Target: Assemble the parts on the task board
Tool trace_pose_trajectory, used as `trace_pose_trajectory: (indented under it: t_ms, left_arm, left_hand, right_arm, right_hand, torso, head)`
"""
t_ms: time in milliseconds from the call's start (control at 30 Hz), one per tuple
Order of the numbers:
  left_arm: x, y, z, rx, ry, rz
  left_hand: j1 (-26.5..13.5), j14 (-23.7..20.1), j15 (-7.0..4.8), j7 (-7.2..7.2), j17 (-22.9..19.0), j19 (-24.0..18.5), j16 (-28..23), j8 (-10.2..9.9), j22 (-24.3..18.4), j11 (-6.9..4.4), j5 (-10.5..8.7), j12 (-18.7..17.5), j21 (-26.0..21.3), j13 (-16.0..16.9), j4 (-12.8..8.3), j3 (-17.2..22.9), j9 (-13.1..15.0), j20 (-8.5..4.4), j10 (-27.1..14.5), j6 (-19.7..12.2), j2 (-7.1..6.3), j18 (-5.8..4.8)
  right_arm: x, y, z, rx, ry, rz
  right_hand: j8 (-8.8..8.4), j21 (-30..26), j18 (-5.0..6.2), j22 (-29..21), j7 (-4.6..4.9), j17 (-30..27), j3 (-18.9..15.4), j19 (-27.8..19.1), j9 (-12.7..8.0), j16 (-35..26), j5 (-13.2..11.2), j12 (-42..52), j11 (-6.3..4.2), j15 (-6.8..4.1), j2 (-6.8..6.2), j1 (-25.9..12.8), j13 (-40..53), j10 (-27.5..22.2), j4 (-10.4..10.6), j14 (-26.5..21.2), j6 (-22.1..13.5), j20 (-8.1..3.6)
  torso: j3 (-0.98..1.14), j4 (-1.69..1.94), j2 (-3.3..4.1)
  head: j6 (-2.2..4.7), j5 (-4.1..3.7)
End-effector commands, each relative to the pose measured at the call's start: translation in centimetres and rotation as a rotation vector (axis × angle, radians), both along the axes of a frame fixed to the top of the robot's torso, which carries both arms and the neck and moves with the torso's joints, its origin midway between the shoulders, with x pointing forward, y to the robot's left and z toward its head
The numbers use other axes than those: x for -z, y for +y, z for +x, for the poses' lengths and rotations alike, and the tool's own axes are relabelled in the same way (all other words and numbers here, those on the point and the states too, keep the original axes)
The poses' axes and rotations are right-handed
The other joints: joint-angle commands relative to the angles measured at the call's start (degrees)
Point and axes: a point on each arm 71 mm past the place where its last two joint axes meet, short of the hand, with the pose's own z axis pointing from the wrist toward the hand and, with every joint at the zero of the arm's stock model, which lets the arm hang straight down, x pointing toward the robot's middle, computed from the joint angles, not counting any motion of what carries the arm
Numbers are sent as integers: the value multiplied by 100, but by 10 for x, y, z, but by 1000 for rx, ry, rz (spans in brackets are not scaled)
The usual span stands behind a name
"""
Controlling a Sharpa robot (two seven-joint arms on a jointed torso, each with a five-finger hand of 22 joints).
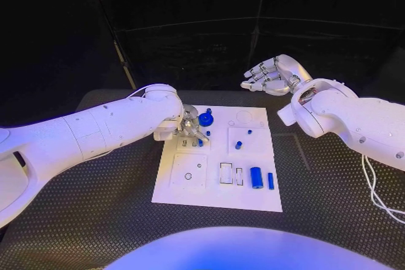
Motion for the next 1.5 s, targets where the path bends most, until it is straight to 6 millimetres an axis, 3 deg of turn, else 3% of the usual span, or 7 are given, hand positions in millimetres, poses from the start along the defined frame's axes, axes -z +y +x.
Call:
trace_pose_trajectory:
  t_ms: [33, 567, 1067, 1233, 1300, 1433, 1500]
  left_arm:
    - [0, -1, 0, 7, 20, 9]
    - [0, -4, -1, -11, 36, -33]
    - [1, -3, -2, -13, 55, -38]
    - [1, -2, -2, -14, 55, -38]
    - [0, -2, -1, -22, 48, -47]
    - [-1, 0, 0, -57, 34, -84]
    - [-2, 1, 1, -82, 27, -112]
  left_hand:
    - [93, 594, 25, -5, 1508, -55, 18, 23, -14, 1, 32, -37, -28, -18, -17, 42, 14, -1, -53, -42, -8, -22]
    - [833, 594, -6, -44, 1508, -79, 18, -29, -8, -37, 52, -89, -53, -46, -406, 713, 100, -26, -105, -137, 230, -15]
    - [1012, 594, -8, -39, 1508, -98, 18, -167, -3, -39, 67, -215, -80, -146, -497, 1416, 93, -33, -185, -182, 69, -11]
    - [1088, 594, -14, -30, 1508, -103, 18, -224, 1, -37, 182, -259, -90, -169, -561, 1921, 88, -41, -213, -196, -68, -9]
    - [1057, 594, 4, 3, 1508, -96, 18, -243, 24, -37, 502, -283, -85, -180, -605, 2468, 106, -48, -208, -196, -279, -8]
    - [509, 594, 20, 49, 1508, -56, 18, -164, 106, -14, 566, -299, -53, -198, -694, 4159, 246, -31, -121, -151, -943, -17]
    - [186, 594, 17, 50, 1508, -43, 18, -45, 131, -45, 642, -294, -48, -200, -828, 4871, 367, -26, -75, -118, -1141, -24]
  right_arm:
    - [-1, 0, 1, -10, 2, 23]
    - [0, -1, 3, -5, 11, 32]
    - [1, 0, 4, -4, 13, 35]
    - [1, 0, 4, -4, 14, 36]
    - [1, 0, 5, -3, 14, 36]
    - [2, 0, 5, -3, 15, 36]
    - [2, -1, 5, -2, 15, 36]
  right_hand:
    - [-41, -34, 29, -18, 24, -20, 2, 58, -3, -34, 40, -31, 8, -10, 78, -1, -34, 57, -39, 68, 21, 0]
    - [-59, -98, 30, -59, 22, -72, 1, 120, -4, -96, 146, -34, 2, -16, 94, 12, -123, 87, -72, 129, 44, -8]
    - [-82, -157, 27, -95, 28, -118, -7, 160, -6, -157, 266, -43, 6, -15, 94, 13, -187, 95, -92, 161, 47, -10]
    - [-87, -167, 27, -101, 30, -125, -8, 163, -6, -166, 283, -46, 8, -14, 92, 15, -193, 91, -96, 161, 44, -10]
    - [-87, -167, 27, -101, 30, -125, -8, 163, -6, -166, 283, -46, 8, -14, 92, 15, -193, 91, -96, 161, 44, -10]
    - [-90, -176, 26, -106, 32, -130, -9, 164, -6, -174, 295, -49, 10, -13, 90, 16, -197, 88, -99, 162, 42, -9]
    - [-91, -178, 26, -107, 32, -132, -9, 164, -6, -176, 298, -49, 10, -12, 89, 17, -198, 88, -100, 162, 41, -9]
  torso:
    - [-3, 3, 0]
    - [-2, 4, 1]
    - [-1, 4, -4]
    - [0, 1, -2]
    - [0, 1, -2]
    - [1, 7, -6]
    - [2, 10, -8]
  head:
    - [-11, -11]
    - [-36, -3]
    - [-41, 12]
    - [-41, 15]
    - [-41, 20]
    - [-41, 27]
    - [-41, 25]
